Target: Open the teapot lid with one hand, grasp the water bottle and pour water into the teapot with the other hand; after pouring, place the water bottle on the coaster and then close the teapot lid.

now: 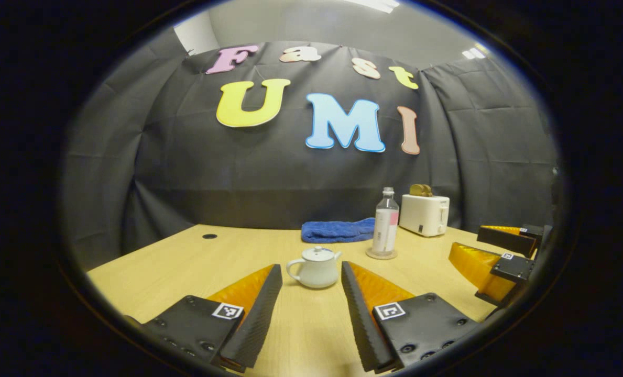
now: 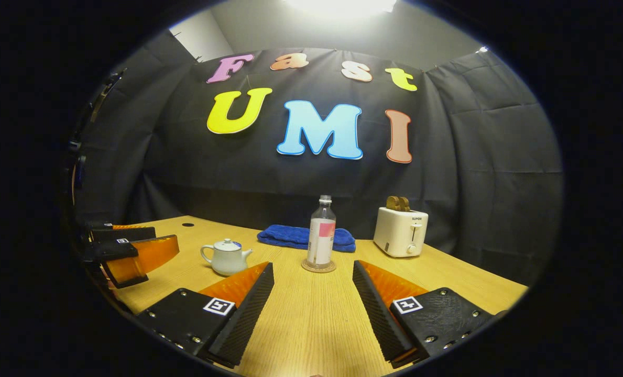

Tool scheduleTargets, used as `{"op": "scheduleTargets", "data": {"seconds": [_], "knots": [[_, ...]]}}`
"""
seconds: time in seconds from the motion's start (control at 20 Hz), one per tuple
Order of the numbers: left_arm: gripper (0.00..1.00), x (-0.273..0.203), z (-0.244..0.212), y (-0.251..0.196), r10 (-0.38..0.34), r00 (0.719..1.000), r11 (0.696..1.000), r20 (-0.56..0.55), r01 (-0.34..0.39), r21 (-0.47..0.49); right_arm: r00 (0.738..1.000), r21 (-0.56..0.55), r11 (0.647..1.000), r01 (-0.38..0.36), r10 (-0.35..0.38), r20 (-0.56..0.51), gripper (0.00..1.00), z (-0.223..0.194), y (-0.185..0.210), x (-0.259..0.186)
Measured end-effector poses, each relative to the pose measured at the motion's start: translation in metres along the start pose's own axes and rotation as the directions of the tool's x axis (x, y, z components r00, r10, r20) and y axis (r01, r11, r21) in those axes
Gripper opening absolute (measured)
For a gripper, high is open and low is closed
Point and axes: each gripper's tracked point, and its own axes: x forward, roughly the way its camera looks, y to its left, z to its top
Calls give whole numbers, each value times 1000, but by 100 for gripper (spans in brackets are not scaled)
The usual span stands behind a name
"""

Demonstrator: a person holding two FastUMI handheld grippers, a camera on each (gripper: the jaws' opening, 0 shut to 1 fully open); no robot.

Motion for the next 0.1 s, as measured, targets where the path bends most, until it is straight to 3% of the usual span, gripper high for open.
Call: {"op": "scheduleTargets", "data": {"seconds": [0.1], "knots": [[72,-8,1,-4,-2,1000,1000,-5,2,-4,1000,-2,1000,13,-13,2,94,1,-6,-5]]}}
